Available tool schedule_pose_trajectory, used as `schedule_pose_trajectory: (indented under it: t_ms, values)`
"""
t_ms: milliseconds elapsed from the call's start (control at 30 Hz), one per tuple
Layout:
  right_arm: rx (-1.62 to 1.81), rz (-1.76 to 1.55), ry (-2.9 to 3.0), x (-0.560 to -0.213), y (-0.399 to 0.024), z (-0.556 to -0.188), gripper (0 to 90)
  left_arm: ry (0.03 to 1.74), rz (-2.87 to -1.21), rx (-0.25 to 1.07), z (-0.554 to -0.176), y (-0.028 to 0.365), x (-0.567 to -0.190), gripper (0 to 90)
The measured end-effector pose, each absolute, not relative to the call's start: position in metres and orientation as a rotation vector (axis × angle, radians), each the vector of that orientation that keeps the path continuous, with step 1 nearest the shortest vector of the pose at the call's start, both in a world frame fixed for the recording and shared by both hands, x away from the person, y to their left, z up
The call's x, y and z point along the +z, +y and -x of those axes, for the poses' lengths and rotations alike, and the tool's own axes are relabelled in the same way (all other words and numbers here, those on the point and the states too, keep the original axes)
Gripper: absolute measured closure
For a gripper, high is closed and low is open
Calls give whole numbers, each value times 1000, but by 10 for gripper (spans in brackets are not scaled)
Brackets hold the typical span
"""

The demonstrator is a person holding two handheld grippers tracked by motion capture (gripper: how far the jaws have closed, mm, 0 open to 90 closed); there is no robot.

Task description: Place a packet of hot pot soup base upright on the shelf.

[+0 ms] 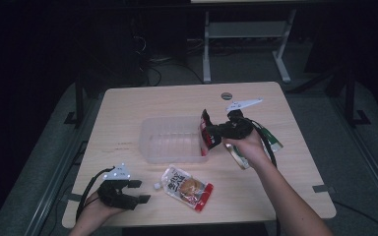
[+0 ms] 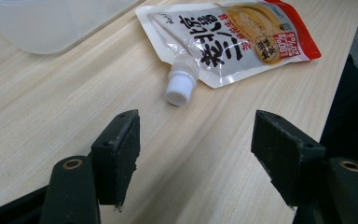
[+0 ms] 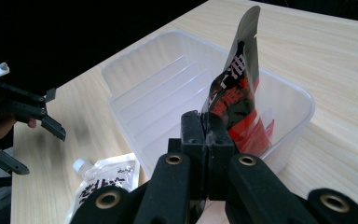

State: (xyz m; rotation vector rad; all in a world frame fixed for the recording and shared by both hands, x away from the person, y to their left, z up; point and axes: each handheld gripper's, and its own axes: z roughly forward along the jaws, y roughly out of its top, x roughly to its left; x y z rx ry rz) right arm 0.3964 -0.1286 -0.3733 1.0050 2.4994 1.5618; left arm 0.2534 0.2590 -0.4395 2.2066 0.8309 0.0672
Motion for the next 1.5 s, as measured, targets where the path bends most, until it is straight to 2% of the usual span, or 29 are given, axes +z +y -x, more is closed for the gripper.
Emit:
schedule_pose_trajectory:
  t_ms: [400,533,633,867,967,1300,1500]
  values:
    - [1526,-1012,2494,-378,-127,-398,840,827,-2218,57,-254,257,-441,321]
    - [1522,-1015,2481,-379,-128,-399,783,827,-2220,54,-255,256,-441,321]
    - [1525,-1030,2480,-380,-128,-400,663,823,-2222,53,-255,256,-442,321]
    - [1446,-1063,2469,-380,-125,-399,289,823,-2224,50,-255,256,-442,321]
    - [1451,-1060,2472,-380,-126,-399,232,822,-2224,52,-255,256,-441,318]
    - [1385,-1039,2460,-375,-136,-388,134,821,-2221,58,-255,257,-441,305]
    - [1383,-1031,2443,-373,-151,-377,134,823,-2218,67,-254,258,-440,300]
